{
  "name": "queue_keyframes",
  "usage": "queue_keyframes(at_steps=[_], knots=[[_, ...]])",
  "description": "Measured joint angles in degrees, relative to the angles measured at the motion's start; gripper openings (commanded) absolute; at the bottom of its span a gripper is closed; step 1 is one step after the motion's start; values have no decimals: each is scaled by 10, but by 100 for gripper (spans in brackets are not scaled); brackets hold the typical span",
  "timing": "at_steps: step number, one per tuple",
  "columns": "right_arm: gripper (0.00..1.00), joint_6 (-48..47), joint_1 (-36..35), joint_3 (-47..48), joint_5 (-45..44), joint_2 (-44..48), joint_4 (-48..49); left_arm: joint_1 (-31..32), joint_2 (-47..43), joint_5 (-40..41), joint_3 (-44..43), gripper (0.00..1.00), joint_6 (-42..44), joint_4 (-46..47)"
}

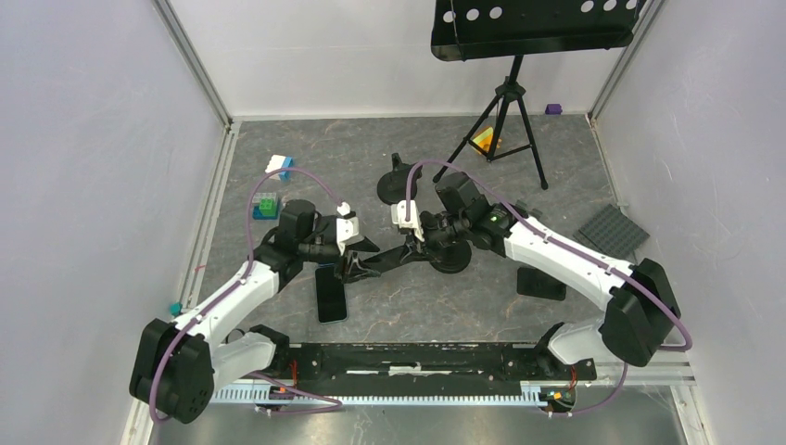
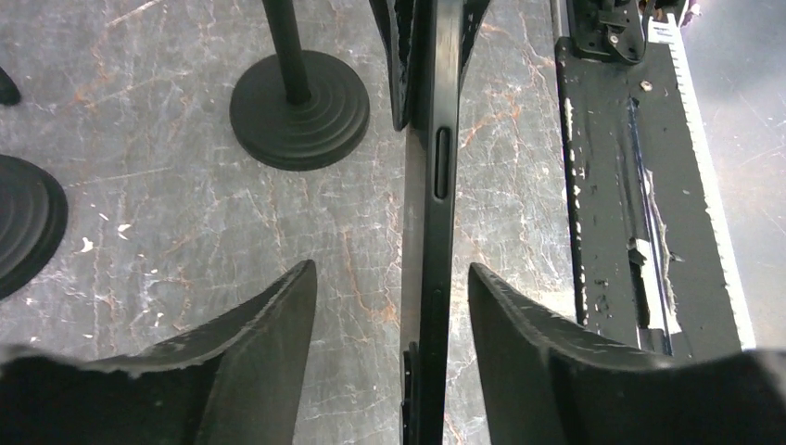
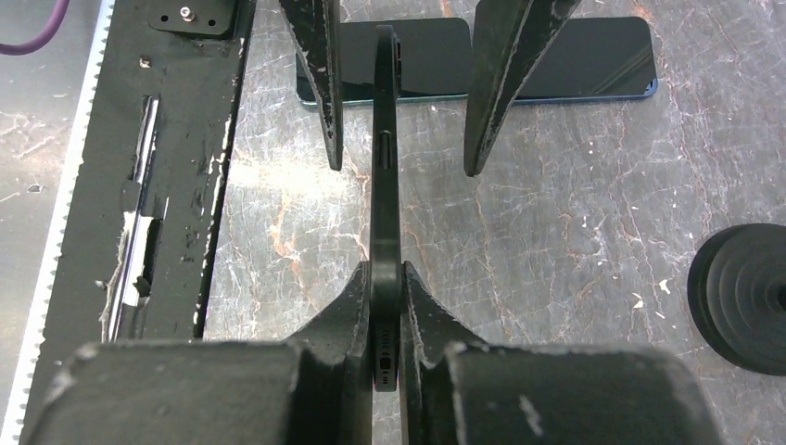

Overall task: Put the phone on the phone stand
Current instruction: Pick up the phone at the center of the board.

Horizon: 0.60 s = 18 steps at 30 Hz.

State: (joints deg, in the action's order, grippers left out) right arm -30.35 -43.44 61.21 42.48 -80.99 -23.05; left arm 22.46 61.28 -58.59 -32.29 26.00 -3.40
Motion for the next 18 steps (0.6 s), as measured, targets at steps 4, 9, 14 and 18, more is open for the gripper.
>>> queue_keyframes(at_steps=[4, 9, 14, 18], knots=[[0, -4, 0, 3, -1, 8, -13, 20, 10, 18, -16, 64, 35, -48], [0, -8, 0, 4, -8, 8, -23, 54, 46, 47, -68, 20, 73, -115], [13, -3, 4, 5, -21, 8, -26, 68, 68, 62, -94, 2, 101, -144], [43, 3, 4, 5, -20, 9, -28, 69, 68, 59, -92, 2, 101, -137]])
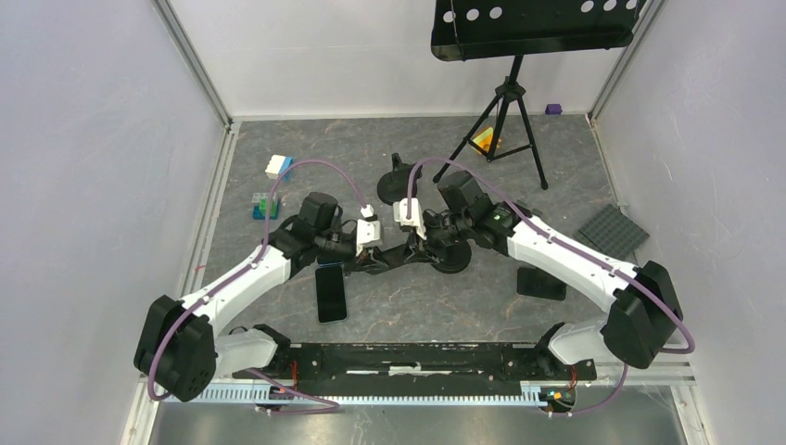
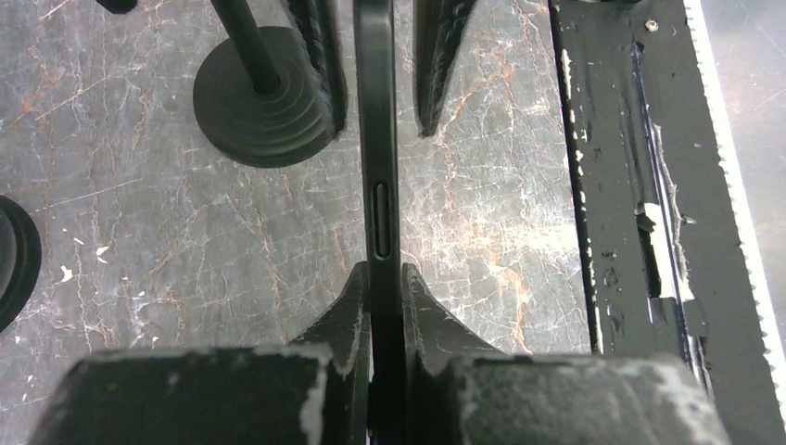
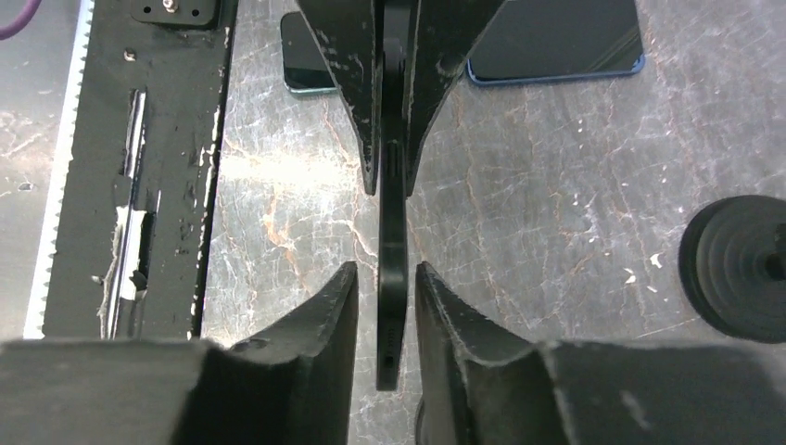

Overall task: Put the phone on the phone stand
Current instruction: Pick up the phone at the center of the board.

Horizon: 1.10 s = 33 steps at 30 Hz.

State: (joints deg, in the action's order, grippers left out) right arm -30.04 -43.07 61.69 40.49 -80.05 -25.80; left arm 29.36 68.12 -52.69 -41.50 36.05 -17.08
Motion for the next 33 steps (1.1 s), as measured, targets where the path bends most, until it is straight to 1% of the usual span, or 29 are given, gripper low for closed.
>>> queue_keyframes(at_steps=[2, 3, 8, 13, 16, 22, 25, 27, 30, 33], knots=[[60, 2, 0, 0, 3, 8, 5, 0, -3, -5, 17, 2, -4, 27], [66, 4, 0, 0, 4, 13, 7, 0, -8, -9, 32, 2, -9, 46], [71, 19, 0, 0, 20, 47, 34, 0, -29, -41, 102, 2, -42, 138], [77, 45, 11, 0, 36, 59, 63, 0, -30, -61, 116, 2, -82, 221], [78, 67, 31, -4, 50, 61, 87, 0, -32, -65, 125, 2, -106, 273], [76, 107, 62, -28, 74, 72, 122, 0, -33, -65, 147, 2, -162, 370], [72, 116, 64, -37, 83, 73, 133, 0, -33, -65, 153, 2, -189, 405], [67, 121, 64, -43, 90, 73, 140, 0, -33, -65, 153, 2, -205, 423], [57, 127, 64, -48, 102, 73, 147, 1, -33, -64, 153, 2, -219, 441], [43, 133, 64, -48, 115, 70, 154, 4, -33, -64, 153, 2, -227, 450]])
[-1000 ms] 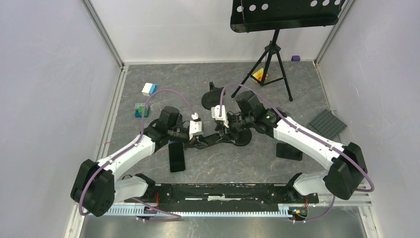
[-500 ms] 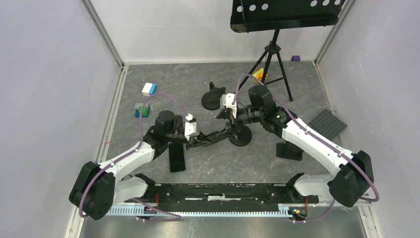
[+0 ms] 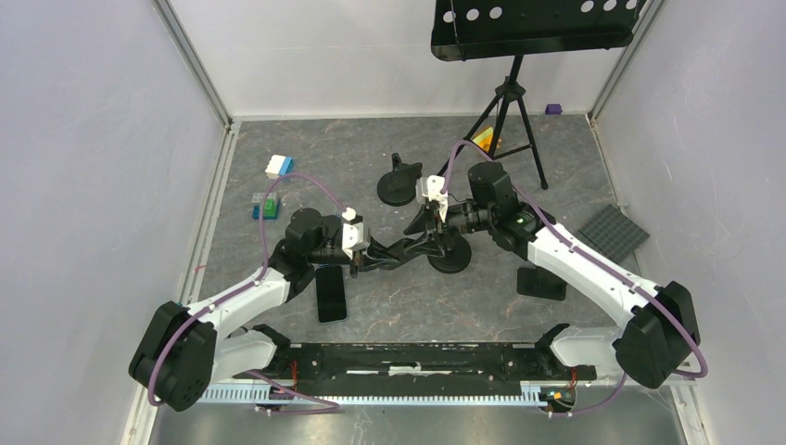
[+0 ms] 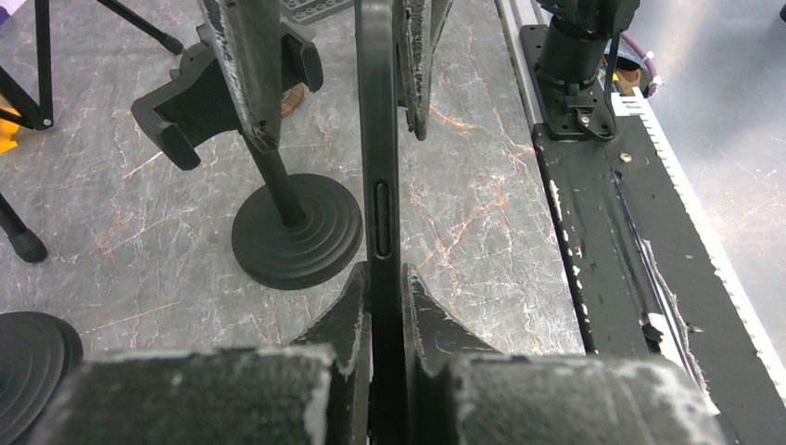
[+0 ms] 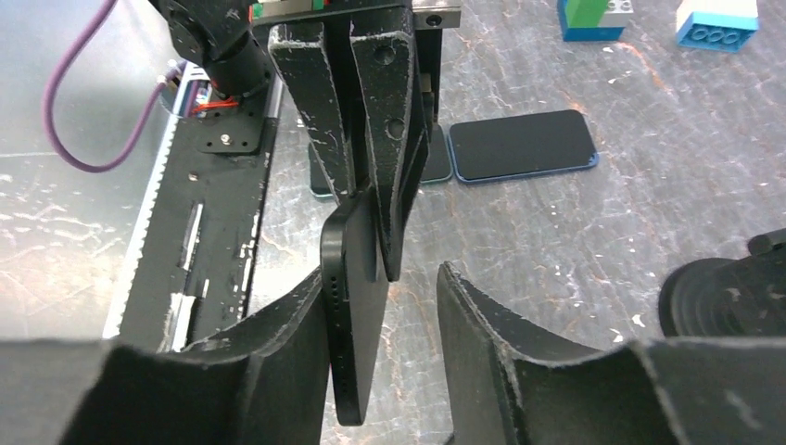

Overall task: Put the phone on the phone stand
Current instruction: Pick up the phone at the center of the board.

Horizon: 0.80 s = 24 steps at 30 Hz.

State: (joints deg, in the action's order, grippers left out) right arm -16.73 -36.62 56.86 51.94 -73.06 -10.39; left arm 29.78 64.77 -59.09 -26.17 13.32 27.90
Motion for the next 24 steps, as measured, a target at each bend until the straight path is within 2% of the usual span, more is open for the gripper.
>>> queue_keyframes(at_steps=[2, 8, 11, 14, 16, 18, 20, 22, 24], knots=[[37, 4, 0, 0, 9, -2, 3, 2, 0, 0, 0, 2, -3, 2], [48, 10, 0, -1, 22, -6, 6, 3, 0, 5, 0, 2, -7, 6], [46, 10, 0, -4, 21, -7, 7, 4, 0, 5, 0, 2, -7, 10], [34, 10, 0, -5, 21, -9, 7, 4, 0, 6, 0, 2, -7, 12], [21, 12, 0, -5, 24, -10, 7, 5, 0, 10, 0, 2, -9, 12], [2, 12, 0, -5, 31, -10, 7, 5, 0, 18, 0, 3, -11, 13], [0, -1, 0, -5, 28, -10, 11, 5, 0, 21, 0, 21, -27, 11], [0, -8, 0, -5, 25, -10, 12, 5, 0, 23, 0, 52, -33, 11], [0, -10, 0, -5, 21, -10, 5, 5, 0, 22, -1, 77, -29, 9]])
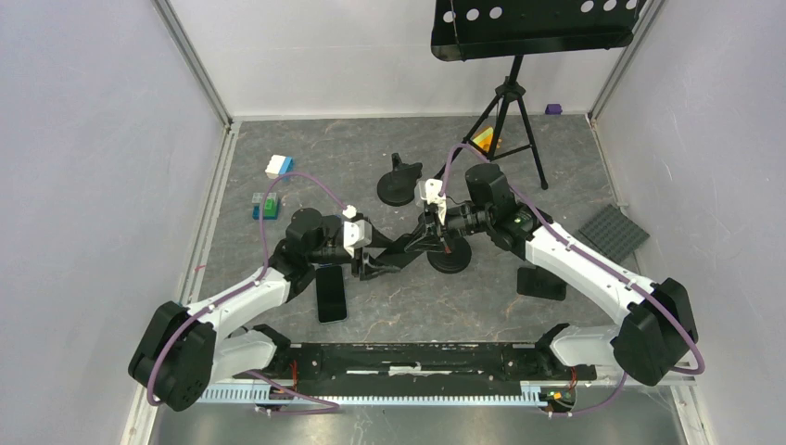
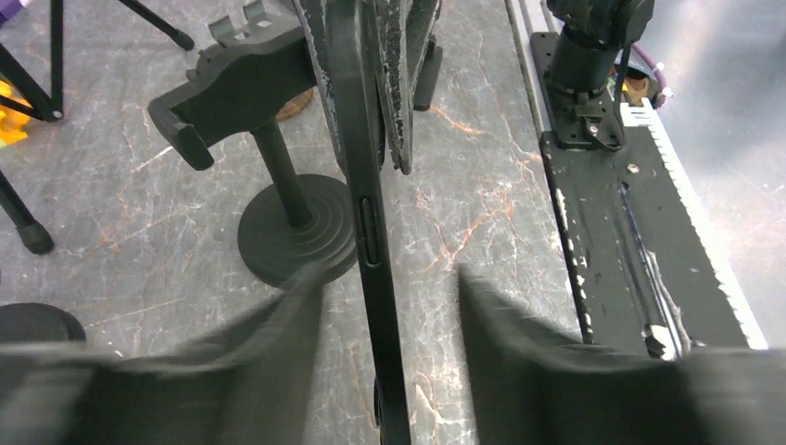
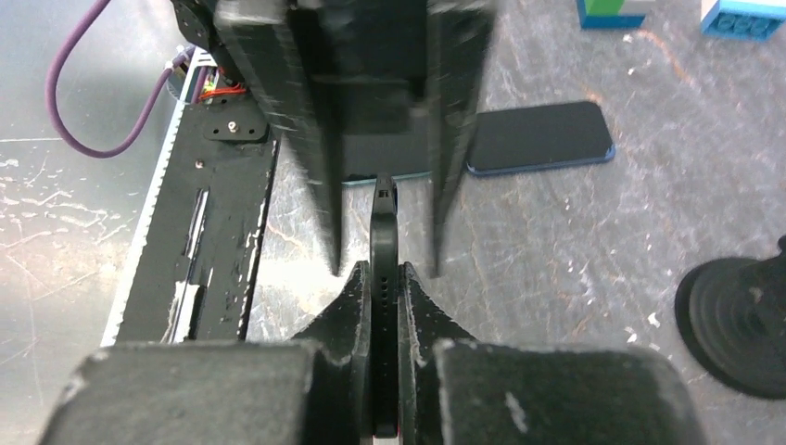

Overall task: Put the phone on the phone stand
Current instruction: Pick up the phone at the center of the board, then install the phone on the phone stand.

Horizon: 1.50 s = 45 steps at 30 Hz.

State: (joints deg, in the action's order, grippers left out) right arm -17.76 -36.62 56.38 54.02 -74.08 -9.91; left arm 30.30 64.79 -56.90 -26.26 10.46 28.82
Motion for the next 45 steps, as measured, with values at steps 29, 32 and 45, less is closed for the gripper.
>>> queue_keyframes(at_steps=[29, 32, 45], knots=[[0, -184, 26, 127, -129, 75, -290, 9, 104, 85, -211, 95, 72, -168], [0, -186, 25, 160, -129, 49, -316, 6, 101, 88, -216, 97, 77, -181], [0, -182, 16, 257, -153, -42, -391, 3, 84, 139, -237, 100, 137, -264]])
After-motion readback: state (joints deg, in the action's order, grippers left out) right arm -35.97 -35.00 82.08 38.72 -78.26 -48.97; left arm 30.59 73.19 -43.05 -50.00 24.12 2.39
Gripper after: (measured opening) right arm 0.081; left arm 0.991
